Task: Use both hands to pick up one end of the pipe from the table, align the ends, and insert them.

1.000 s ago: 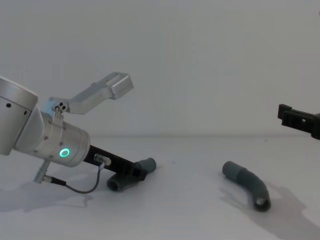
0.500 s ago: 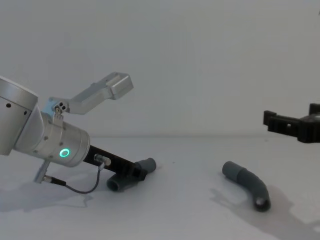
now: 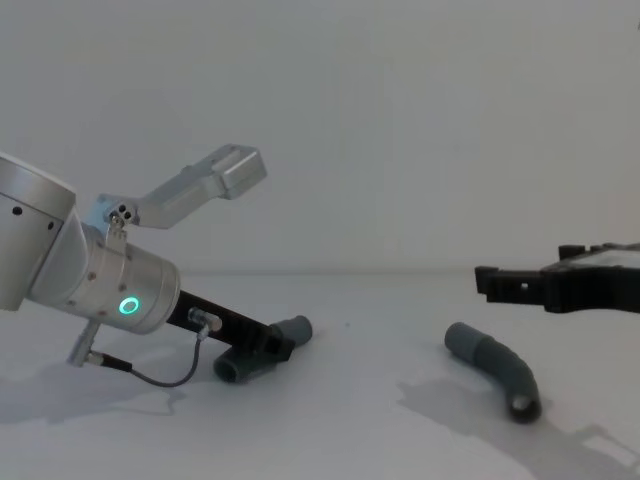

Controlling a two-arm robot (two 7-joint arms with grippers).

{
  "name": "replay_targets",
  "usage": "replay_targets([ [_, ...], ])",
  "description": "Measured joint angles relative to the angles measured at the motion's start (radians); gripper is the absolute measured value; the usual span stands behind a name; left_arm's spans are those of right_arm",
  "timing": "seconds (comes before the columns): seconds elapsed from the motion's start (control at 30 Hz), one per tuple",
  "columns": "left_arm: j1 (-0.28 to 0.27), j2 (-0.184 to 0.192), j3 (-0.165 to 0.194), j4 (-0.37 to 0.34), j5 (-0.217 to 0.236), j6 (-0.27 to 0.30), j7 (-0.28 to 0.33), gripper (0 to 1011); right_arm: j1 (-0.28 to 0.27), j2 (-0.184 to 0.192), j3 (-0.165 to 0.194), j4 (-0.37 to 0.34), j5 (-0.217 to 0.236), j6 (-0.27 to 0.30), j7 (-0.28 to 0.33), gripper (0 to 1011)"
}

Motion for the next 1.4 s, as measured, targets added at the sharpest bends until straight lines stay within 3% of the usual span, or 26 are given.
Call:
replay_targets([
  [0.3,0.0,0.0,0.0,0.0,0.0,0.0,0.0,345,0.059,-0.01,-0.027,0.045,-0.015,0.087,0.015,1000],
  [0.73,0.0,0.0,0.0,0.0,0.0,0.0,0.0,345,0.12,-0.044,-0.036,0.122,-0.019,0.172,0.02,1000],
  [1.4,0.0,0.0,0.0,0.0,0.0,0.0,0.0,345,0.181,-0.089,-0.036,0.225,-0.026,0.236,0.025,1000],
])
